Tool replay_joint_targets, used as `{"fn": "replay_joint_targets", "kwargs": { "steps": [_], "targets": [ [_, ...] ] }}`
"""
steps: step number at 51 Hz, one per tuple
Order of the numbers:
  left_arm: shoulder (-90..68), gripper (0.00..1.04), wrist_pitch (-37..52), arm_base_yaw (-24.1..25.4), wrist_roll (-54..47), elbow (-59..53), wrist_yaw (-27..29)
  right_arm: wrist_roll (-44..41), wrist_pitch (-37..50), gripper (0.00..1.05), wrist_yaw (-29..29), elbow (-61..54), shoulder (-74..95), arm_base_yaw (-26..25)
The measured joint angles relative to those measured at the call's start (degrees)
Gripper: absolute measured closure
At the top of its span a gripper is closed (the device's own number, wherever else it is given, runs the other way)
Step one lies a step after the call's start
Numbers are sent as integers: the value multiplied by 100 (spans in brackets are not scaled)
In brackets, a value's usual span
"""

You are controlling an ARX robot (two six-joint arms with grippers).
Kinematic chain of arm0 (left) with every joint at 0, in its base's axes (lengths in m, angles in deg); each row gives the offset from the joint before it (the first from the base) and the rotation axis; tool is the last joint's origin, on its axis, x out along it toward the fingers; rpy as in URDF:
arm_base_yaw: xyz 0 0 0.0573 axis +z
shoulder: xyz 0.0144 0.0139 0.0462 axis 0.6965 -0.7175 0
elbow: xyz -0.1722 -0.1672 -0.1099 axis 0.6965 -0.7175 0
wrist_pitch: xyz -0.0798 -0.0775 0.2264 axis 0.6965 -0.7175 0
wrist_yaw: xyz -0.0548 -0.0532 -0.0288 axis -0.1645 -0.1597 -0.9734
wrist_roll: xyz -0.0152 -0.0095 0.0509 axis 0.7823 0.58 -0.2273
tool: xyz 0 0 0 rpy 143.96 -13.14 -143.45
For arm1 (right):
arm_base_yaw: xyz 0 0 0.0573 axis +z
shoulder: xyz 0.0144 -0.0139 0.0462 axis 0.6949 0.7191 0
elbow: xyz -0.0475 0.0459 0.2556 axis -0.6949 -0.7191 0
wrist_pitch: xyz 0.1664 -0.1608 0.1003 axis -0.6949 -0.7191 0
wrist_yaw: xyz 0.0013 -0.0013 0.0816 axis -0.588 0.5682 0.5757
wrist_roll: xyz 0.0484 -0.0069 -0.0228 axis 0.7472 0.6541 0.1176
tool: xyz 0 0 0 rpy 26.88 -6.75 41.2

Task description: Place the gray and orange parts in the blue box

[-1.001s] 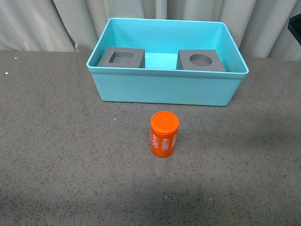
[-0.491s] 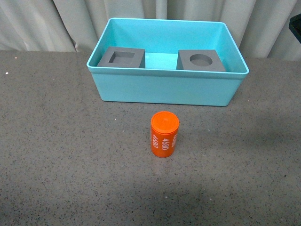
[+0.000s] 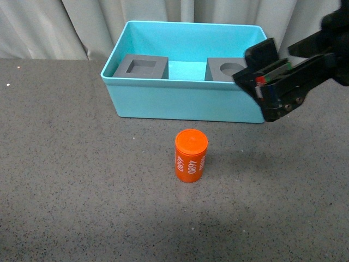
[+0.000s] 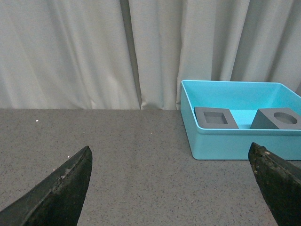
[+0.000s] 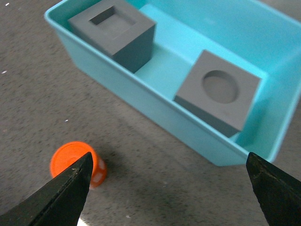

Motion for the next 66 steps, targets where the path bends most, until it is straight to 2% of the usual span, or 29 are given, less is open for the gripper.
{"fn": "replay_joint_targets", "kwargs": {
  "steps": [8,14,25,45,51,61,66],
  "targets": [
    [0,7,0,0,0,0,0,-212,-1340,10,221,901,739,343],
    [0,7,0,0,0,0,0,-328,-1814,10,284,1266,1137,535],
    [0,7,0,0,0,0,0,-542,-2035,10,162,1589,1720,826],
    [0,7,0,0,0,0,0,-352,-2433,10,13,2293,2754,1099],
    [0,7,0,0,0,0,-2,-258,-2507,24,22,2415,2959,1145],
    [0,7,0,0,0,0,0,-118,-2734,57,-125,2695,3215,1165],
    [0,7,0,0,0,0,0,-111,-2754,59,-136,2715,3213,1145]
  ]
}}
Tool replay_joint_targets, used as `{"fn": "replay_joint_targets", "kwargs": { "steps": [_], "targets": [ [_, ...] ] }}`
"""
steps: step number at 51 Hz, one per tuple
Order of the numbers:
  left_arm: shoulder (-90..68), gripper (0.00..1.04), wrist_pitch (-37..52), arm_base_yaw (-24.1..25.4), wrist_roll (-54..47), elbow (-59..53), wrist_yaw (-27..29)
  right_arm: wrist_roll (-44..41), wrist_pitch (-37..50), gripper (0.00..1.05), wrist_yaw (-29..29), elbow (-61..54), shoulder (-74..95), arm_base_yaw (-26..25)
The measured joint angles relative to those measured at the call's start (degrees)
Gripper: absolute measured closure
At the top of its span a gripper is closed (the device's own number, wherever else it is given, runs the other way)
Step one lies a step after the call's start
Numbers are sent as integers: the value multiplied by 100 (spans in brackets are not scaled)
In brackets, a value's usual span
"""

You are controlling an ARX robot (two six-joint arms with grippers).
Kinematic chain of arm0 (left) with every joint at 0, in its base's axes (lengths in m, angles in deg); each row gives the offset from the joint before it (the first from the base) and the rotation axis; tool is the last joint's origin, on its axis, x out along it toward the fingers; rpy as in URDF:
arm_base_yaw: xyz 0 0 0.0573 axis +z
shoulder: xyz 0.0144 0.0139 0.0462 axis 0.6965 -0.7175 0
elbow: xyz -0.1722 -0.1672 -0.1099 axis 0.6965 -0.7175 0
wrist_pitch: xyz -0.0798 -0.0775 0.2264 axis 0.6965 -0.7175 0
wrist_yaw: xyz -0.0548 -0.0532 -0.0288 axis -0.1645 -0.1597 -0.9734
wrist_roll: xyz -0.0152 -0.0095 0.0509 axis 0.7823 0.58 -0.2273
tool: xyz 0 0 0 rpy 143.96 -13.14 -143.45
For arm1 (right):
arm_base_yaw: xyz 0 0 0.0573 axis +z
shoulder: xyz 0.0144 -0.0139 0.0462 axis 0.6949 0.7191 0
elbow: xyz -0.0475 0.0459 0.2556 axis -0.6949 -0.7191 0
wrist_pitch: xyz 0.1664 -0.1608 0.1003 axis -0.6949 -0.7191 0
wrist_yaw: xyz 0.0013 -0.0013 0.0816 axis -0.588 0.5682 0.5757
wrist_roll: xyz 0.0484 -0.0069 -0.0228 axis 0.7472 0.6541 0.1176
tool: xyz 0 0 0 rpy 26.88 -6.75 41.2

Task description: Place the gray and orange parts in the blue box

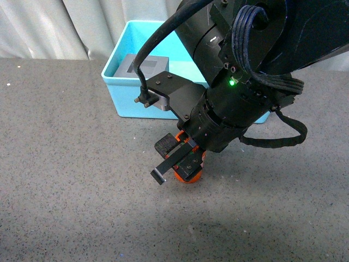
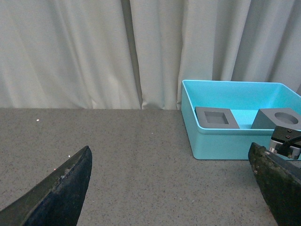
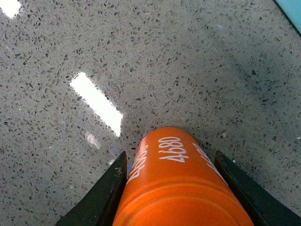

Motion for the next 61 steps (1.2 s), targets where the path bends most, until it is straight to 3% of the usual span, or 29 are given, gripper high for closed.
{"fn": "replay_joint_targets", "kwargs": {
  "steps": [13,21,27,42,61],
  "targets": [
    [0,7,0,0,0,0,0,22,136,59,221,-168,-1093,-345],
    [0,7,0,0,0,0,0,216,96,59,393,673,-1641,-796],
    [0,7,0,0,0,0,0,286,-173,59,400,1657,-981,-1032],
    [0,7,0,0,0,0,0,297,-1141,59,431,3779,949,-1054],
    [0,7,0,0,0,0,0,299,-1917,59,387,4940,1998,-1012]
  ]
}}
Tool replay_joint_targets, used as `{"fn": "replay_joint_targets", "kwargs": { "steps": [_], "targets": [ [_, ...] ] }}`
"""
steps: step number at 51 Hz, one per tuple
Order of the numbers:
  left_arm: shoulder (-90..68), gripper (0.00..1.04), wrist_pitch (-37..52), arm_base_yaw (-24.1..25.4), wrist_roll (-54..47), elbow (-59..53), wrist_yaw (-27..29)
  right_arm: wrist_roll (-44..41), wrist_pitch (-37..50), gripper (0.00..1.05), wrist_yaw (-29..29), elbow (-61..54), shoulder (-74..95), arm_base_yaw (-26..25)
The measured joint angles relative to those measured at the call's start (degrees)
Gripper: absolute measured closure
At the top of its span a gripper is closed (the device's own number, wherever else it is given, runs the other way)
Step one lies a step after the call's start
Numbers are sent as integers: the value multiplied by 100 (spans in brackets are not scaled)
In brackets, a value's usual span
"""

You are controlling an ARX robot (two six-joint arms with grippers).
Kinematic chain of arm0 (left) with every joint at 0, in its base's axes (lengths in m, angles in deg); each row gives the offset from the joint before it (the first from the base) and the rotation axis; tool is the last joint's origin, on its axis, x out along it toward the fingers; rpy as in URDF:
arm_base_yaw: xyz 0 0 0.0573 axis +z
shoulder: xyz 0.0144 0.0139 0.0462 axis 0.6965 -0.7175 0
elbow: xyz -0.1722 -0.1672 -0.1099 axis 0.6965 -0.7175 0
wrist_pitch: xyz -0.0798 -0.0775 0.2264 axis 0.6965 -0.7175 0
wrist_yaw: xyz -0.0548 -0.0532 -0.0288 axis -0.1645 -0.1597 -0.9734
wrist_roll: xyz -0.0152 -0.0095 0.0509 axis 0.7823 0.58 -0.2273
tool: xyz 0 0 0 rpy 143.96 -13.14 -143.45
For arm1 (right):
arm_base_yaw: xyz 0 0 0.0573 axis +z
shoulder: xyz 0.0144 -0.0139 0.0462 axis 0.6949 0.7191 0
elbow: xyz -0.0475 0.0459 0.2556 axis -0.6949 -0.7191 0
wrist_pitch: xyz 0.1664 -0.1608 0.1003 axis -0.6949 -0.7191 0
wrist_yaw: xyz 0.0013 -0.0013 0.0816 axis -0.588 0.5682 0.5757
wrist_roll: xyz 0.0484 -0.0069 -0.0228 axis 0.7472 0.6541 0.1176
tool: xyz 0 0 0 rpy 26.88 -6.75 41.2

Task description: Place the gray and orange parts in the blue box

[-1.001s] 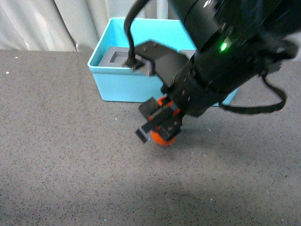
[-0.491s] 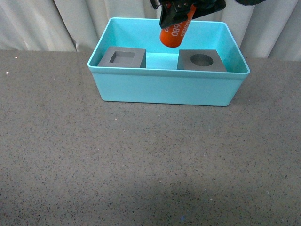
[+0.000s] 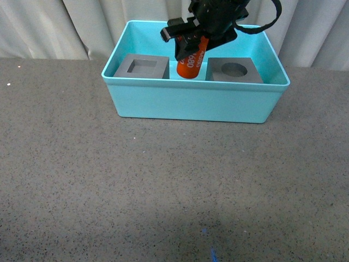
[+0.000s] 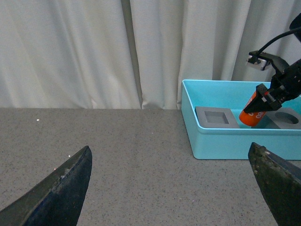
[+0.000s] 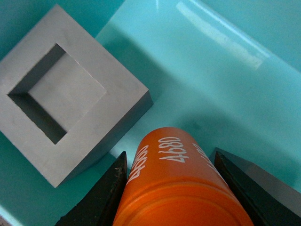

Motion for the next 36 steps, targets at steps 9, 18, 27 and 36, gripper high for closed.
{"fn": "replay_joint_targets", "kwargs": {
  "steps": [9,18,27,36],
  "targets": [
    [0,7,0,0,0,0,0,9,-275,59,-26,273,323,33],
    [0,7,0,0,0,0,-2,-26,-468,59,-68,437,503,81],
    [0,7,0,0,0,0,0,-52,-551,53,-96,459,573,96],
    [0,7,0,0,0,0,0,63,-203,18,24,125,348,74]
  ]
}}
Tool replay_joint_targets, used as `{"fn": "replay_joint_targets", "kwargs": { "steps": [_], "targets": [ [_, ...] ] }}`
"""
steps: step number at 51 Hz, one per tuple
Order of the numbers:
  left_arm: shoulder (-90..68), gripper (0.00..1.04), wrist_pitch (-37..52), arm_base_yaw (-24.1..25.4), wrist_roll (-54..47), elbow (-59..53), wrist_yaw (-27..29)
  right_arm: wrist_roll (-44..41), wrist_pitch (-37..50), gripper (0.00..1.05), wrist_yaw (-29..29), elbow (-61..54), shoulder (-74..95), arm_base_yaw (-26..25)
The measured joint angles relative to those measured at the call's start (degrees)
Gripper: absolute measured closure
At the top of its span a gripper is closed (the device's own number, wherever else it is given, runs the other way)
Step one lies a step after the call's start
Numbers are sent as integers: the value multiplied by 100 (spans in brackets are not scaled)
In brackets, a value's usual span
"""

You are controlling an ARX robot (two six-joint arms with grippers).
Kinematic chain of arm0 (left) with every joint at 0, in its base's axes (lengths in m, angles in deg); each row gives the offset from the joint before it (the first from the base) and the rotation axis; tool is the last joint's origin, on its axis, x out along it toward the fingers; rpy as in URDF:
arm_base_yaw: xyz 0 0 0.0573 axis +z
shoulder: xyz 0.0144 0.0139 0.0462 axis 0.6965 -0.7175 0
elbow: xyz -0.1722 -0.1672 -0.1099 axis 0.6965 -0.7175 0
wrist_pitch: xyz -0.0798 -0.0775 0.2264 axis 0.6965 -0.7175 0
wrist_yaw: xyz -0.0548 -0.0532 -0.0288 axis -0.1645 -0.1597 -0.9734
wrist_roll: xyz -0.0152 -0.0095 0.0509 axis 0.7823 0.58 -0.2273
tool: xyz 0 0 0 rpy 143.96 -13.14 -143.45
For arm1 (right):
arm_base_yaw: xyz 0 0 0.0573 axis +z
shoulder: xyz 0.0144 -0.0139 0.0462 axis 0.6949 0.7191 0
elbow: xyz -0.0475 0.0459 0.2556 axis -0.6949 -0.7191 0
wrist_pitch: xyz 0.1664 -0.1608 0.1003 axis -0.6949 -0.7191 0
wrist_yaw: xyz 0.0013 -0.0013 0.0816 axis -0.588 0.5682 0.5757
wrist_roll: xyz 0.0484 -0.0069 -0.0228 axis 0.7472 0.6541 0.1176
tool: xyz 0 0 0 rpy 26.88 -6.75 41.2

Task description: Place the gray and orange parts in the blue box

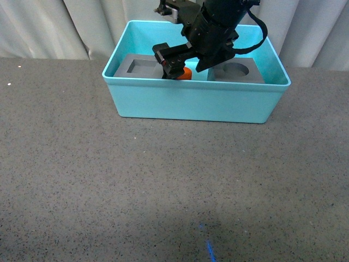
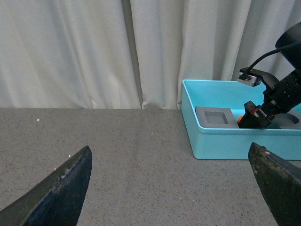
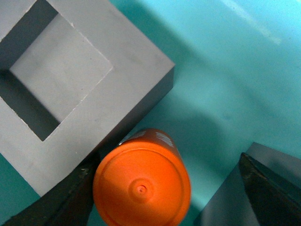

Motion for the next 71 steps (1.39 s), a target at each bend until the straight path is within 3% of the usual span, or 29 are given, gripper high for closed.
{"fn": "replay_joint_targets", "kwargs": {
  "steps": [4,23,30,37,43,50,53,58,71],
  "targets": [
    [0,7,0,0,0,0,0,142,323,8,96,-393,-269,-59],
    [0,7,0,0,0,0,0,800,2538,10,63,-3165,-2859,-452],
    [0,7,0,0,0,0,0,887,3224,10,-326,-4516,-4033,-573],
    [0,7,0,0,0,0,0,850,4004,10,-1237,-5880,-5147,-787],
    [0,7,0,0,0,0,0,872,3917,10,-1598,-6636,-5786,-1110],
    [0,7,0,0,0,0,0,743,4988,10,-2632,-7683,-6279,-1384],
    [0,7,0,0,0,0,-2,931,6837,22,-2055,-8507,-6422,-1541],
    [2,7,0,0,0,0,0,1047,8599,44,-1759,-9602,-6889,-1657],
    [2,7,0,0,0,0,0,1095,8714,101,-1532,-10758,-8030,-1932]
  ]
}}
